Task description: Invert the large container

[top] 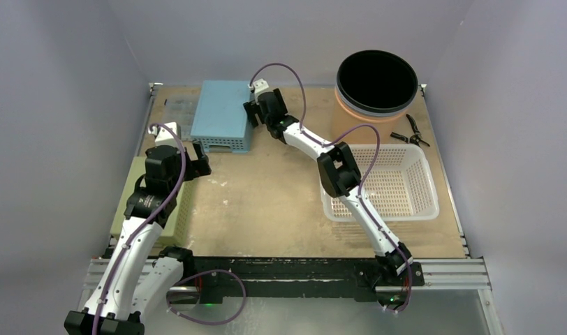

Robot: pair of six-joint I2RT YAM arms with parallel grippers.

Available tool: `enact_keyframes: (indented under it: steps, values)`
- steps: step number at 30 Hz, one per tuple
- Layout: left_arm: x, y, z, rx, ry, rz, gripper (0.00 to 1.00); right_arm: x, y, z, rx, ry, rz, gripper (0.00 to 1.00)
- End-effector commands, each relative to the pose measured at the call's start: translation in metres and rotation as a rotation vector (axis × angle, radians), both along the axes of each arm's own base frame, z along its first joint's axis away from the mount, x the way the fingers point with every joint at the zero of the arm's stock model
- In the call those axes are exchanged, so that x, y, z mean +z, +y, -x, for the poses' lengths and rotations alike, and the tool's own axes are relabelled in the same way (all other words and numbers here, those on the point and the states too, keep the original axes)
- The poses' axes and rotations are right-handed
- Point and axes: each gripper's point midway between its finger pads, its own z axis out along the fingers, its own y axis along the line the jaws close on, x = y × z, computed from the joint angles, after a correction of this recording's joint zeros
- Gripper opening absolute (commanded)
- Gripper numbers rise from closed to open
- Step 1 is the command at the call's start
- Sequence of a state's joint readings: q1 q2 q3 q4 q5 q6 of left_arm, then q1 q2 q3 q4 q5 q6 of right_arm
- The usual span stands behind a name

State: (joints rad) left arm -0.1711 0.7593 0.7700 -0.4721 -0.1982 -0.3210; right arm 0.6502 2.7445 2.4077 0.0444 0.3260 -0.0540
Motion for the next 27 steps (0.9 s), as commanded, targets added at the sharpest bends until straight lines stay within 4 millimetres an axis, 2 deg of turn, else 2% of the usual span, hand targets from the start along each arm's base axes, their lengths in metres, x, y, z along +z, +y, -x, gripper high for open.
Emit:
enact_keyframes:
  steps: [1,4,10,20,23,27]
  values:
    - [0.002,-0.001,-0.005,-0.006,-0.022,-0.004,0.99,0.051,0.028,-0.008,0.129,-0.129,-0.054,0.99]
    - [0.002,-0.002,-0.006,-0.011,-0.019,-0.001,0.99,0.048,0.04,-0.005,0.202,-0.132,-0.055,0.99]
    - [-0.001,-0.003,-0.007,-0.018,-0.008,-0.002,0.99,0.045,0.052,-0.004,0.296,-0.173,-0.028,0.99]
    - [-0.005,-0.004,-0.008,-0.023,0.003,-0.003,0.98,0.051,0.077,0.007,0.422,-0.193,-0.093,0.99]
    - [-0.005,-0.005,-0.008,-0.025,0.005,-0.004,0.98,0.055,0.076,0.006,0.413,-0.199,-0.095,0.99]
    - [-0.004,-0.004,-0.008,-0.023,0.001,-0.004,0.98,0.075,0.067,0.004,0.377,-0.222,-0.074,0.99]
